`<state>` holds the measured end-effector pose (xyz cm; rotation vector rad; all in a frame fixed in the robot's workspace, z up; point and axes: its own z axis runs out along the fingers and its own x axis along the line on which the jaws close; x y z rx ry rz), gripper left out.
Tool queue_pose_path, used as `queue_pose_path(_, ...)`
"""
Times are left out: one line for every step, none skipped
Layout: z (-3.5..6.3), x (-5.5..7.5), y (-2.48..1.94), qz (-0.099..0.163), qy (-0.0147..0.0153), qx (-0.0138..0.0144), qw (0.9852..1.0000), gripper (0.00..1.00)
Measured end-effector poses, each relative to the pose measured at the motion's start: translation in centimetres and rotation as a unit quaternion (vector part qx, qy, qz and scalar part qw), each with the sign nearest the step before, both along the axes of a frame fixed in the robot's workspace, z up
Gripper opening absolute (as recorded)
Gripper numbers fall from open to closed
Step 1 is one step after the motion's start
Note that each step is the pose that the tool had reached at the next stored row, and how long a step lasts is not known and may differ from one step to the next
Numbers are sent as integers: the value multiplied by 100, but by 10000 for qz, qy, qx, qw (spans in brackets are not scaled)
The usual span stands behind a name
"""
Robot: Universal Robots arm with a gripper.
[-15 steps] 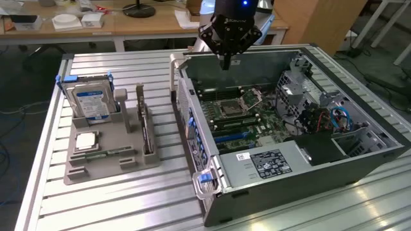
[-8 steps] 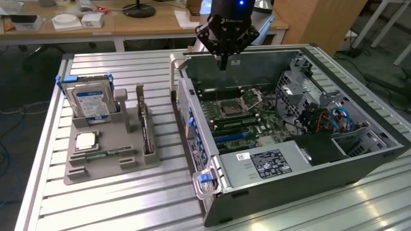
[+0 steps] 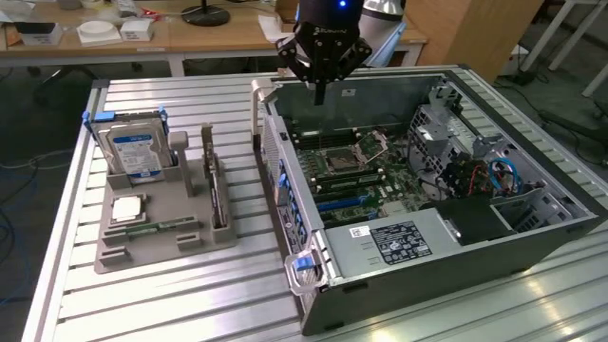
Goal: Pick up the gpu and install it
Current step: 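Reach for the gpu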
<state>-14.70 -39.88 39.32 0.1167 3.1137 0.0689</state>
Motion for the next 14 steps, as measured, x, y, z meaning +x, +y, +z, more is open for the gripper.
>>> queue_pose_path(0,-19,0,0,0,0,10000,10)
queue_pose_path(0,-37,0,1,0,0,10000,10)
queue_pose_path(0,-56,0,1,0,0,10000,10)
queue_pose_path(1,-73,0,1,0,-1,10000,10)
queue_pose_path(0,-91,0,1,0,0,10000,10)
queue_pose_path(0,-114,0,0,0,0,10000,10)
queue_pose_path(0,-136,0,0,0,0,10000,10)
queue_pose_path(0,-157,0,0,0,0,10000,10)
queue_pose_path(0,-179,0,0,0,0,10000,10)
queue_pose_path(0,-201,0,1,0,0,10000,10)
queue_pose_path(0,-224,0,1,0,-1,10000,10)
queue_pose_path(1,-248,0,1,0,-1,10000,10)
queue_pose_path(0,-274,0,1,0,0,10000,10)
queue_pose_path(0,-296,0,0,0,0,10000,10)
